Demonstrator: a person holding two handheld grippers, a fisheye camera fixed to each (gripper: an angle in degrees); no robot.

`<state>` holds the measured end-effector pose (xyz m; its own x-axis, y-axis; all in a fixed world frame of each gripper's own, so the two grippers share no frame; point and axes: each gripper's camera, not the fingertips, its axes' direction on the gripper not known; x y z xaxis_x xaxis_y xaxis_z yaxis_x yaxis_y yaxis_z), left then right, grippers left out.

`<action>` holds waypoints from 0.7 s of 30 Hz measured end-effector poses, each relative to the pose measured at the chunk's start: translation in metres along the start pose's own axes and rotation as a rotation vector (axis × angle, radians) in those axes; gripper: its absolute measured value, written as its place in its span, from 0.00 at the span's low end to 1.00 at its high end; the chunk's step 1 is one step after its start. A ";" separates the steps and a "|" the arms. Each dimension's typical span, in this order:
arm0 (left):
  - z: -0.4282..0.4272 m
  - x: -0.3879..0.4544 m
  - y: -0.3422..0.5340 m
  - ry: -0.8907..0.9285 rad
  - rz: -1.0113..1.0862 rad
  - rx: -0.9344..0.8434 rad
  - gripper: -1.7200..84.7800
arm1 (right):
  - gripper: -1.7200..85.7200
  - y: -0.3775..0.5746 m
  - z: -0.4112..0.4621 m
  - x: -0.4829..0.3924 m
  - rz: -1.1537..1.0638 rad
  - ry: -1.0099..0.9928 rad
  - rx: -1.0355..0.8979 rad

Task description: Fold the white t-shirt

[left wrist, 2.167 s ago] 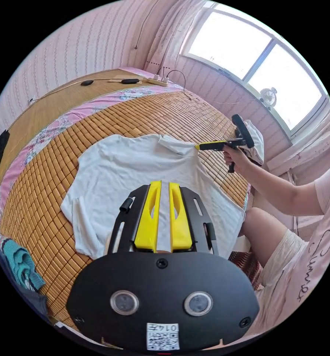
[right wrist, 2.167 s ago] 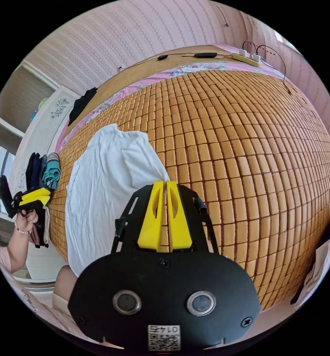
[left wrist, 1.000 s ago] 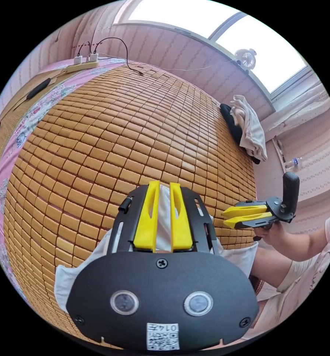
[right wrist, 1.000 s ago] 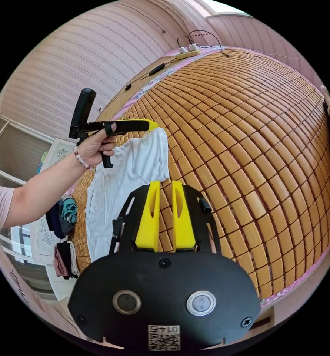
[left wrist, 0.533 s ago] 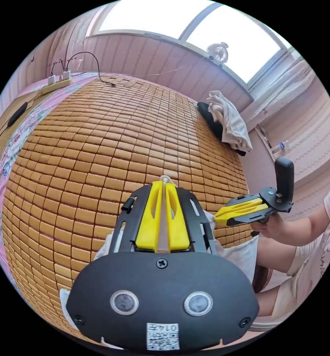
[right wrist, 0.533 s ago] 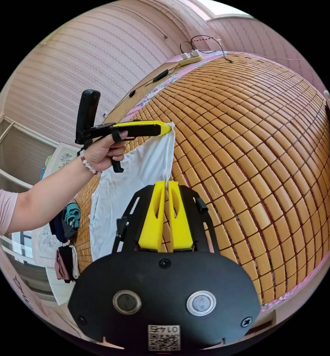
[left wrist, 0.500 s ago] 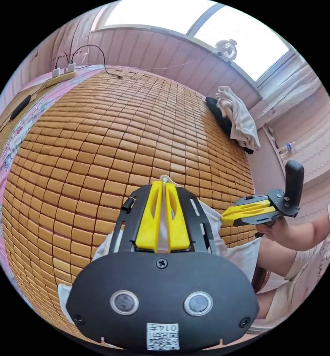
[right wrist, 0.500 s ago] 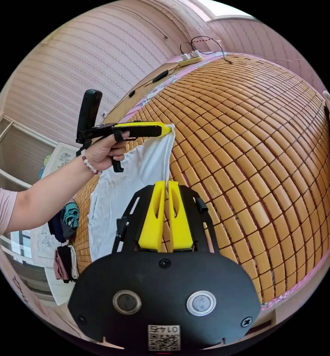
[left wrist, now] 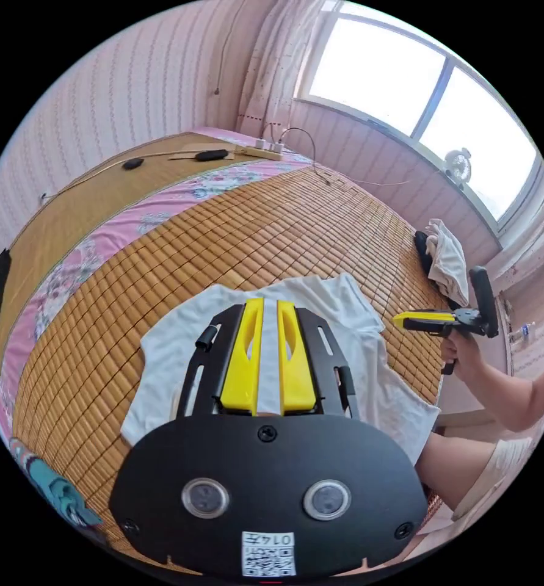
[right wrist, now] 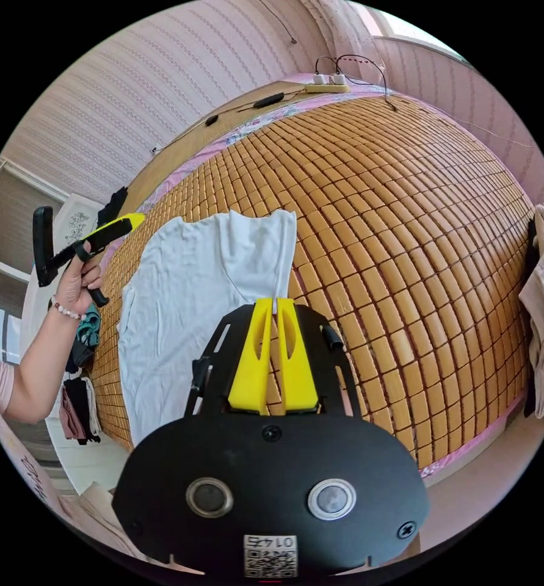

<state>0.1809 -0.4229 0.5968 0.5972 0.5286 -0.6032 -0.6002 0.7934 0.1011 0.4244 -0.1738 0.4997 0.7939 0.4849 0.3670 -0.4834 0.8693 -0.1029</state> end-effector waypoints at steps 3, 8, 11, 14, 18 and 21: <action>-0.042 -0.046 0.080 -0.106 -0.215 -0.056 0.07 | 0.03 -0.025 0.026 -0.061 -0.180 -0.050 -0.033; -0.090 -0.093 0.172 -0.122 -0.485 -0.062 0.07 | 0.03 -0.056 0.094 -0.191 -0.482 -0.206 -0.140; -0.108 -0.103 0.200 -0.082 -0.545 -0.022 0.07 | 0.05 -0.066 0.142 -0.272 -0.624 -0.238 -0.214; -0.121 -0.105 0.206 -0.083 -0.504 0.012 0.07 | 0.09 -0.081 0.183 -0.320 -0.622 -0.200 -0.247; -0.122 -0.128 0.208 -0.041 -0.527 0.005 0.10 | 0.11 -0.102 0.225 -0.360 -0.589 -0.177 -0.265; -0.116 -0.141 0.209 -0.007 -0.549 -0.048 0.11 | 0.11 -0.108 0.261 -0.389 -0.642 -0.067 -0.303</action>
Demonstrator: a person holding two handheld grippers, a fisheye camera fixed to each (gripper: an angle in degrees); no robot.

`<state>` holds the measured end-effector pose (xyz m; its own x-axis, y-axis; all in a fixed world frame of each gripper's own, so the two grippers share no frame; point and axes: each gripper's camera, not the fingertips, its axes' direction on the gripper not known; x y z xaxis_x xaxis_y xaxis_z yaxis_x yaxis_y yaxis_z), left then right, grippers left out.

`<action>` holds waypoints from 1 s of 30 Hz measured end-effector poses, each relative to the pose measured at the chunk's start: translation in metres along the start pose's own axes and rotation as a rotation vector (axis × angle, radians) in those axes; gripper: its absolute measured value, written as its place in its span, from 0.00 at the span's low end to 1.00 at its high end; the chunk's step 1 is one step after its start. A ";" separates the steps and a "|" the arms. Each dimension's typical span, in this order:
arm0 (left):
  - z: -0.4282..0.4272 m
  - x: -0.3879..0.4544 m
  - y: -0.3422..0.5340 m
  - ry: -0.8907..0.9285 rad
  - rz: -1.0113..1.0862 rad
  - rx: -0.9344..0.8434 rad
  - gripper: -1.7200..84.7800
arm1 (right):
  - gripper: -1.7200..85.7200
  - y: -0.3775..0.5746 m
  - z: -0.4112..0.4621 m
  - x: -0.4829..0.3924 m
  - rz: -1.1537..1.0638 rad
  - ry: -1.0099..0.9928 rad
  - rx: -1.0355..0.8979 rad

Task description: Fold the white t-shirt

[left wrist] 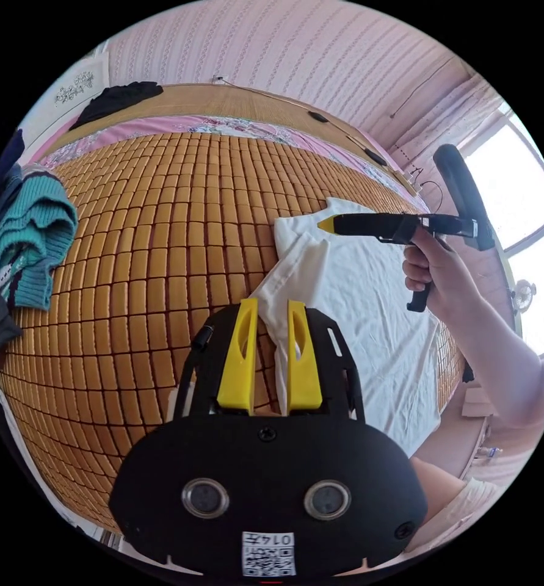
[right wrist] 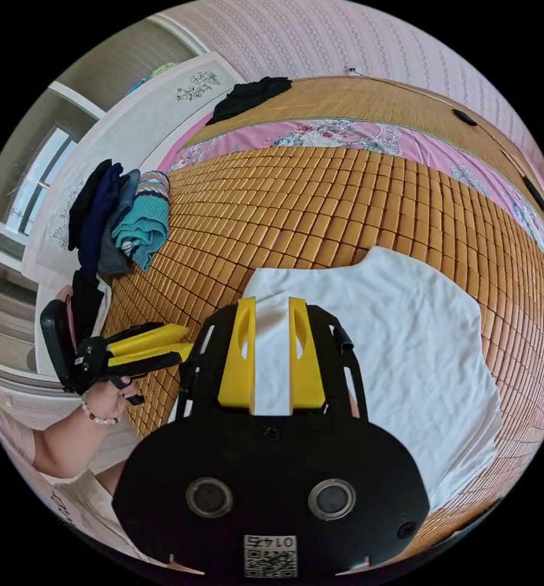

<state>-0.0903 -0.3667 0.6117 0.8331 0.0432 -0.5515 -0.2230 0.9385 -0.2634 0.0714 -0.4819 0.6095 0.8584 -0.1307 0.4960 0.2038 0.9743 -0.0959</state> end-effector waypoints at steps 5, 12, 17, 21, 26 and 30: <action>-0.015 -0.012 0.003 -0.014 -0.025 -0.016 0.05 | 0.03 -0.022 0.033 -0.020 -0.083 0.022 -0.091; -0.080 -0.029 0.030 -0.009 -0.079 0.076 0.01 | 0.01 -0.054 0.020 -0.063 -0.244 0.005 -0.012; -0.117 -0.044 0.060 -0.021 -0.171 0.153 0.01 | 0.01 -0.092 0.041 -0.111 -0.407 -0.085 0.012; -0.122 -0.054 0.076 -0.029 -0.243 0.115 0.01 | 0.01 -0.113 0.097 -0.146 -0.511 -0.083 -0.095; -0.138 -0.061 0.085 -0.002 -0.255 0.114 0.02 | 0.02 -0.123 0.082 -0.146 -0.473 -0.044 -0.012; -0.162 -0.060 0.083 -0.026 -0.210 0.144 0.06 | 0.01 -0.118 0.077 -0.139 -0.443 -0.036 -0.058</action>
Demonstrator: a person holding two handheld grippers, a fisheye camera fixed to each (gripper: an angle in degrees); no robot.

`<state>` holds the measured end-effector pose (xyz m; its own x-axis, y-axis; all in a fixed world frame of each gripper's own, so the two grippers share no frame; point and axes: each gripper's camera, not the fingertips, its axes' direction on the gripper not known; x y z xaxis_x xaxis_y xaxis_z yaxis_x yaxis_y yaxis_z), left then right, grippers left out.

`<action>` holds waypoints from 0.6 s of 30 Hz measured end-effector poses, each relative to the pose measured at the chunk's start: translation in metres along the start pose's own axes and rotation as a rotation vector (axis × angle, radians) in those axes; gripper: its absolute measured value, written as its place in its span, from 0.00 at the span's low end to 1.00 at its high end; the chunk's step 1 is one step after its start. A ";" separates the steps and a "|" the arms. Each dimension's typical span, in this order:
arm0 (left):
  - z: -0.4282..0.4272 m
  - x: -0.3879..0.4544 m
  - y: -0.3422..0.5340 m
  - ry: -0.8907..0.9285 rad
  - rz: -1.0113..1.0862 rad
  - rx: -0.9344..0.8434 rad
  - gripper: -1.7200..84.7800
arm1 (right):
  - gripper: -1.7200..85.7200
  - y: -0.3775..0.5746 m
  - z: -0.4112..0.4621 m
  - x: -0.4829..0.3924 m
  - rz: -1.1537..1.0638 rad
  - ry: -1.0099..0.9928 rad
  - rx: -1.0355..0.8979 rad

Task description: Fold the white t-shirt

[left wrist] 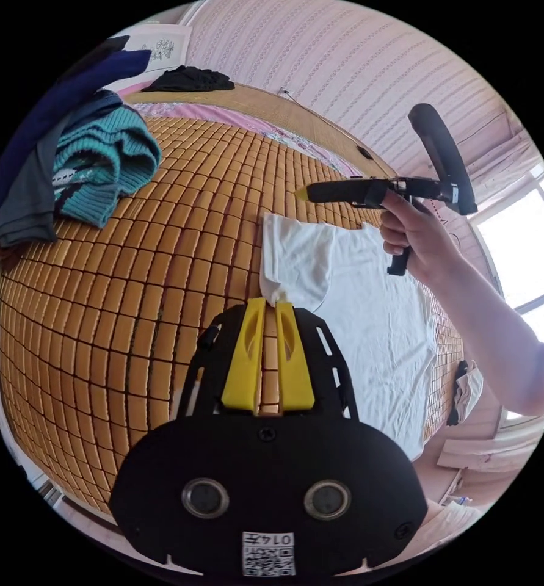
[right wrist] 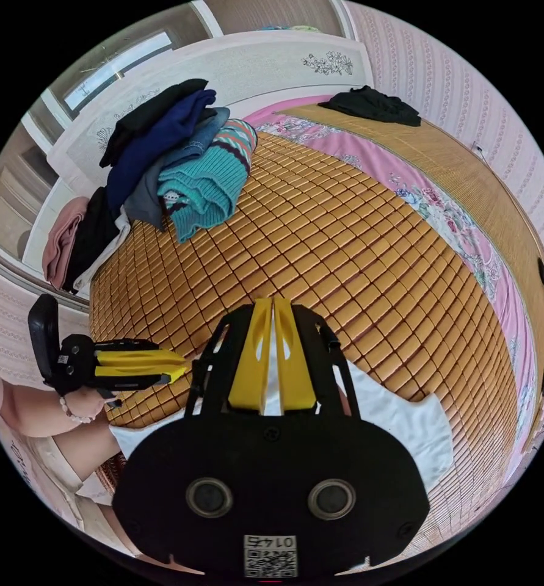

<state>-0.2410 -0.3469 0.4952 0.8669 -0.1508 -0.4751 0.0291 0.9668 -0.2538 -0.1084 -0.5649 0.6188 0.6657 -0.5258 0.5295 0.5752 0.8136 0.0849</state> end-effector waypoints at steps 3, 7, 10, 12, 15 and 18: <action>0.003 0.002 -0.008 -0.001 0.016 -0.040 0.07 | 0.01 -0.004 0.030 -0.006 0.007 -0.010 -0.092; 0.012 0.002 -0.008 -0.022 -0.004 -0.136 0.02 | 0.01 -0.018 0.045 -0.012 0.034 0.008 -0.068; 0.005 0.001 0.002 -0.021 0.003 -0.123 0.01 | 0.02 -0.024 0.049 -0.011 0.048 -0.027 -0.066; -0.001 0.002 0.005 -0.026 0.004 -0.140 0.01 | 0.02 -0.023 0.041 -0.008 0.051 -0.028 -0.049; -0.007 0.008 0.006 -0.052 0.026 -0.151 0.01 | 0.04 -0.012 -0.005 -0.008 -0.013 -0.002 0.074; -0.011 0.014 0.007 -0.076 0.050 -0.165 0.01 | 0.07 0.018 -0.066 0.009 -0.003 -0.001 0.206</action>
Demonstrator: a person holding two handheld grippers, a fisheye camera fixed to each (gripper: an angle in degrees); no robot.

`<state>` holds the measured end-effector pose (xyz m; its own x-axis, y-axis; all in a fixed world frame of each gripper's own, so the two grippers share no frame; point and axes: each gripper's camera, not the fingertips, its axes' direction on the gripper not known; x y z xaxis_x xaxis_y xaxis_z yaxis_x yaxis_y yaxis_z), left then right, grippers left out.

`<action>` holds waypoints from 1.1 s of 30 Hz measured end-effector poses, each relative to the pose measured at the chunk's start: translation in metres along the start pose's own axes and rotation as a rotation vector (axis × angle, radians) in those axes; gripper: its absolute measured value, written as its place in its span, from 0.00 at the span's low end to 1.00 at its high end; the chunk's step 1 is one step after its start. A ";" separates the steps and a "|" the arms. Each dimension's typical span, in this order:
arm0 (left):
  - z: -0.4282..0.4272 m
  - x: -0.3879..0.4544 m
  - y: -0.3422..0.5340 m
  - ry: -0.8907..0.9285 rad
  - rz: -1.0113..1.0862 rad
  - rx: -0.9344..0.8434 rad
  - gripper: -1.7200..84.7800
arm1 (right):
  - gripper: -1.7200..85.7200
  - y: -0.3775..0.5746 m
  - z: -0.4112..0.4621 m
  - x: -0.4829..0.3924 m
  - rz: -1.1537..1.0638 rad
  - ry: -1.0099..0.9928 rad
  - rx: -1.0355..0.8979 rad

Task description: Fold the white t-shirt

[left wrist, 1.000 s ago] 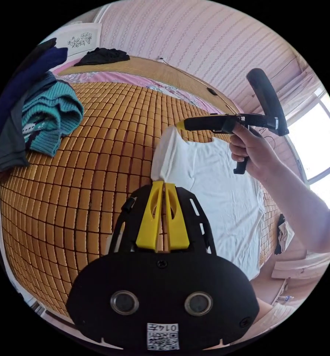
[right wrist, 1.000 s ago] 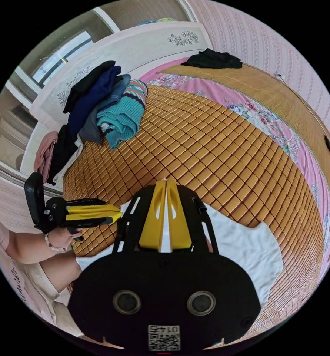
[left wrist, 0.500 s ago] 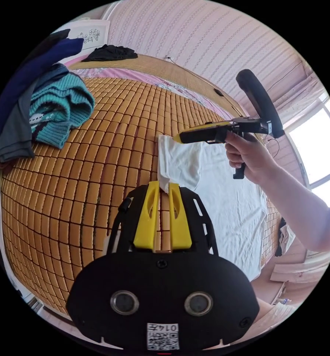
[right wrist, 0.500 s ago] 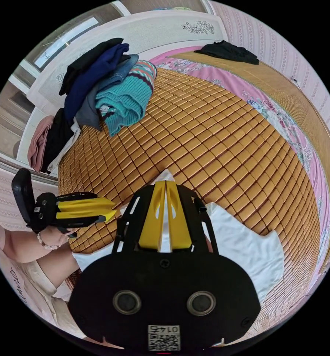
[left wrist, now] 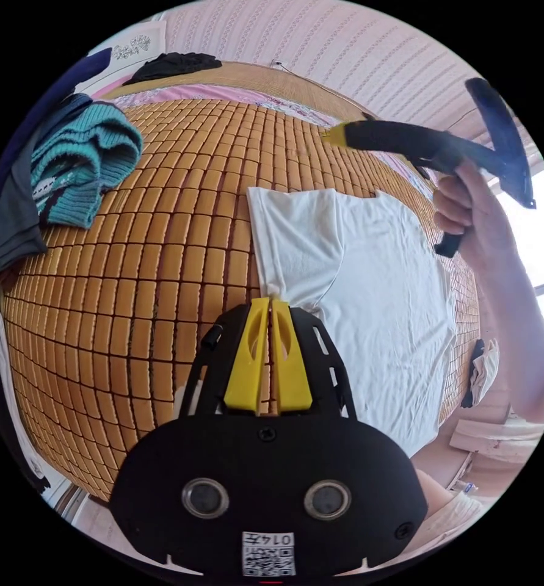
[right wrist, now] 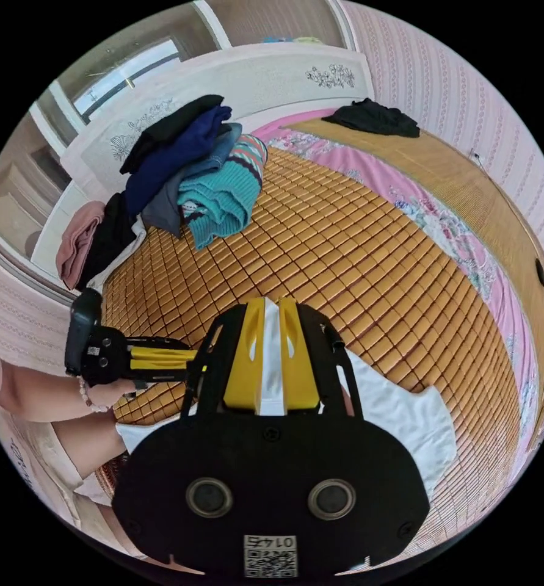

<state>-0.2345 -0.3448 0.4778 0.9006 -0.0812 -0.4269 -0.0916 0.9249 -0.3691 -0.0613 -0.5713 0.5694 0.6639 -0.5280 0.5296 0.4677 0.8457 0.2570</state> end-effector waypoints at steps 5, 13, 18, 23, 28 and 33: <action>-0.016 0.004 0.003 -0.017 0.008 -0.020 0.02 | 0.07 0.111 -0.082 0.067 0.336 0.193 0.046; -0.045 0.031 -0.009 -0.096 0.076 0.056 0.04 | 0.03 0.313 -0.132 0.173 0.945 0.541 -0.171; -0.035 0.034 -0.039 -0.108 0.070 0.116 0.05 | 0.03 0.329 -0.116 0.194 0.985 0.515 -0.144; -0.013 0.021 -0.058 -0.129 0.050 0.053 0.03 | 0.02 0.334 -0.115 0.189 0.963 0.543 -0.151; -0.014 0.005 -0.055 -0.141 0.002 0.033 0.01 | 0.02 0.337 -0.116 0.184 1.009 0.629 -0.177; -0.019 -0.014 -0.048 -0.080 -0.041 0.065 0.02 | 0.02 0.339 -0.117 0.185 1.040 0.608 -0.169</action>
<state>-0.2507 -0.3950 0.4852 0.9344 -0.0918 -0.3441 -0.0284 0.9439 -0.3291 0.2881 -0.3918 0.6602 0.9112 0.4079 -0.0568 -0.4108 0.8901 -0.1976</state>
